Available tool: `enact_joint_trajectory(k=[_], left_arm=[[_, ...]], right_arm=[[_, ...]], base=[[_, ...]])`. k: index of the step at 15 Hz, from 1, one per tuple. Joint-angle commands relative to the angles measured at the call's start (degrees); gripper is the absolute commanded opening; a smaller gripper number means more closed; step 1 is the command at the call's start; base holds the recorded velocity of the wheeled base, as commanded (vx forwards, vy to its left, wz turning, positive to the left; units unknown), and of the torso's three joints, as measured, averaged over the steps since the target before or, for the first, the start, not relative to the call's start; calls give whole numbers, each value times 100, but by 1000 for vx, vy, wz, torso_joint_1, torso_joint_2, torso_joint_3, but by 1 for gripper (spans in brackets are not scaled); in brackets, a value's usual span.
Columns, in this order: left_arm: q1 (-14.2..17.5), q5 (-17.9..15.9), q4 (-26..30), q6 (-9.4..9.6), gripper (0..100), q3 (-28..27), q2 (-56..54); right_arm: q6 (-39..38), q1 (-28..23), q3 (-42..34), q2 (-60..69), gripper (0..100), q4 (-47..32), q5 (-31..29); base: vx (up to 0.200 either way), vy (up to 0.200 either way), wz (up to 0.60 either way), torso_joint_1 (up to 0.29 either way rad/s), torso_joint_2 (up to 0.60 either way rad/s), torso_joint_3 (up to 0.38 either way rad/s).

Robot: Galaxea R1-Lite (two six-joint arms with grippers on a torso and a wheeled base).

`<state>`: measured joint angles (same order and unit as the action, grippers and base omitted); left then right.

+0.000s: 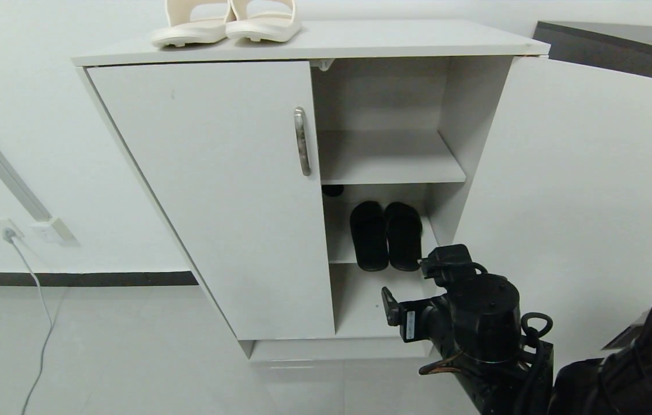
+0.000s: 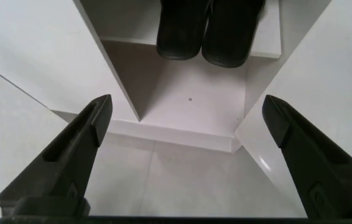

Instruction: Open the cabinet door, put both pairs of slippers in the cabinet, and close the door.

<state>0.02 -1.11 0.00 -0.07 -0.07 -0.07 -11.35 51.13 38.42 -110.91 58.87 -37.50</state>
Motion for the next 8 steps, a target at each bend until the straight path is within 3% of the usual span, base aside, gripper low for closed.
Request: enact_joint_trajectory(k=[1,8], left_arm=[[6,-3,0,-1,0,7,7],[6,-3,0,-1,0,-1,7]], right_arm=[[1,11,-37,8,100,11,-3],[1,3,-46,-1,100,11,-91]], base=[[0,0,0,12,7,149],[0,0,0,1,4,191]])
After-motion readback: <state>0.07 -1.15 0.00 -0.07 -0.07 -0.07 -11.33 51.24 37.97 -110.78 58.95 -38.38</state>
